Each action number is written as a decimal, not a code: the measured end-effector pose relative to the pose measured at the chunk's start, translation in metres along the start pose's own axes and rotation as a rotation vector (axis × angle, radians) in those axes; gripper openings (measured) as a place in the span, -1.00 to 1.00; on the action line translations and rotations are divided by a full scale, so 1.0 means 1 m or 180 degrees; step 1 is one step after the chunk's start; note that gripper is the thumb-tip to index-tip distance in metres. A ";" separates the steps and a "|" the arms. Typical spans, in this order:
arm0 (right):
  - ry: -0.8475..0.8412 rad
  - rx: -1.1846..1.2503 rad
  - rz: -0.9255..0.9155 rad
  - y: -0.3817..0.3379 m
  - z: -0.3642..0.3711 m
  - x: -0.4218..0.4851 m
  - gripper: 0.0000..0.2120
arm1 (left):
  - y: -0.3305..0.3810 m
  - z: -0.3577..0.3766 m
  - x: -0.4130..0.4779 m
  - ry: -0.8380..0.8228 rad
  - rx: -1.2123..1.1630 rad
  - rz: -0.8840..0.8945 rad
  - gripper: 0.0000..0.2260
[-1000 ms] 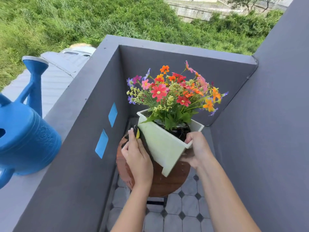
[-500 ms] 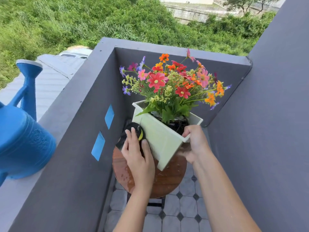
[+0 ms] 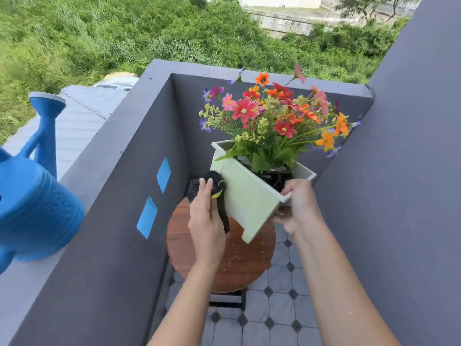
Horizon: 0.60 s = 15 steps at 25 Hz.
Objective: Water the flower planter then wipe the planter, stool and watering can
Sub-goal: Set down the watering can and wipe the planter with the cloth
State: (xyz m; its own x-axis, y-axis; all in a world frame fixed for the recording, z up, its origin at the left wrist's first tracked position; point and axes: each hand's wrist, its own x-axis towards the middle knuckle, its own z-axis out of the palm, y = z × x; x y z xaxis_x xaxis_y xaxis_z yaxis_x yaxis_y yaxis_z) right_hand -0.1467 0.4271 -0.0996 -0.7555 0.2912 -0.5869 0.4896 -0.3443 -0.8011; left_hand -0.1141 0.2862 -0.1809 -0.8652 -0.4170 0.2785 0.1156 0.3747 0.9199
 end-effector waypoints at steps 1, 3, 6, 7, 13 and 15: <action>0.0026 0.0009 -0.0014 -0.002 -0.004 0.003 -0.45 | -0.001 -0.005 0.004 -0.0089 -0.0023 -0.0179 -0.63; 0.0095 0.0051 -0.0077 -0.007 -0.011 0.010 -0.41 | -0.008 -0.018 0.011 -0.0260 0.0159 -0.0454 -0.67; 0.0253 0.0127 -0.0264 -0.016 -0.018 0.015 -0.56 | -0.024 -0.032 0.022 -0.0687 0.0781 -0.0523 -0.68; 0.0329 0.0179 -0.0334 -0.018 -0.021 0.019 -0.56 | -0.029 -0.035 0.023 -0.0798 0.1032 -0.0408 -0.67; 0.0484 0.0156 -0.0516 -0.018 -0.034 0.042 -0.37 | -0.041 -0.013 -0.051 -0.2563 0.2609 0.0288 -0.48; 0.0439 0.0193 -0.0478 -0.019 -0.039 0.049 -0.37 | -0.048 -0.003 -0.080 -0.3361 0.3129 0.0114 -0.46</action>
State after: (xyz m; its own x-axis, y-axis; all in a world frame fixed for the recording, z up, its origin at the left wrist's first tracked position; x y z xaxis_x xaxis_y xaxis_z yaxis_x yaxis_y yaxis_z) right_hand -0.1756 0.4821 -0.1178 -0.7493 0.4613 -0.4752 0.3457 -0.3397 -0.8747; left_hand -0.0489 0.2987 -0.2461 -0.8693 0.2376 -0.4335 0.1444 0.9607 0.2369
